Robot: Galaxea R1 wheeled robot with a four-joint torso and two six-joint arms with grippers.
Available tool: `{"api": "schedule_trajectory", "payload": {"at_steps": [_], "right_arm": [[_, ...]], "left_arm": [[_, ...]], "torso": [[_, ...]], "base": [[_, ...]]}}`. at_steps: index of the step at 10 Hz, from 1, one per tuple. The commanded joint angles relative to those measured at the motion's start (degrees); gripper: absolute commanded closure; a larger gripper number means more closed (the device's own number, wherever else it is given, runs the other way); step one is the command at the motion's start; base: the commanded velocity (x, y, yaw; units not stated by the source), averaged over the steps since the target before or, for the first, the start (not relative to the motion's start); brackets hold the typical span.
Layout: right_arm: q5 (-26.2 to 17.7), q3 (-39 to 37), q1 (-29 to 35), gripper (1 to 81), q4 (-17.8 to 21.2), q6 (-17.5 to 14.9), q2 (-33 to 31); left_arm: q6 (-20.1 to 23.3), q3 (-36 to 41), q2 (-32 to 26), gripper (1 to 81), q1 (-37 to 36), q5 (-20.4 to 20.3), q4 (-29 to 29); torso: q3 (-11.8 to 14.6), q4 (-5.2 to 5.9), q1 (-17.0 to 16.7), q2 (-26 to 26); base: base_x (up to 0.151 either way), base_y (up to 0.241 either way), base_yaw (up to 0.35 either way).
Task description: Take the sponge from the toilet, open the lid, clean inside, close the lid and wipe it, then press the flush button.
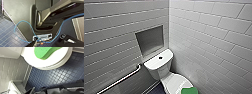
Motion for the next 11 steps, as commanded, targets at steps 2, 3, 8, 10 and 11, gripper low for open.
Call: {"api": "schedule_trajectory", "payload": {"at_steps": [2, 3, 8, 10, 11], "right_arm": [[-2.79, -0.4, 7.1, 1.0, 0.01, 2.66, -0.03], [-2.79, -0.92, 7.98, 1.0, 0.01, 3.63, 0.58], [-1.64, -6.02, 11.32, 1.0, -0.34, 14.78, 3.48], [-1.47, -8.48, 12.64, 1.0, -0.43, 18.39, 4.8], [-1.47, -9.63, 13.08, 1.0, -0.43, 19.54, 5.59]], "left_arm": [[0.16, 0.69, 0.33, 1.0, 2.79, 4.12, 0.27], [0.25, 0.69, 0.68, 1.0, 3.23, 4.12, 0.35], [0.25, 0.44, 0.94, 1.0, 3.41, 4.12, 0.27], [0.25, -2.2, 2.17, 1.0, 3.41, 4.04, 0.27], [0.25, -3.78, 2.97, 1.0, 3.41, 4.12, 0.26]], "torso": [[-4.76, 0.0, 4.89, -7.69], [-6.21, 0.0, 6.2, -9.81], [-10.78, 0.0, 13.24, -20.92], [-10.91, 0.0, 15.84, -24.94], [-11.2, 0.0, 17.2, -27.08]], "base": [[0.0, 0.0, 0.0], [0.0, 0.0, 0.0], [0.0, 0.0, 0.0], [0.0, 0.0, 0.0], [0.0, 0.0, 0.0]]}}
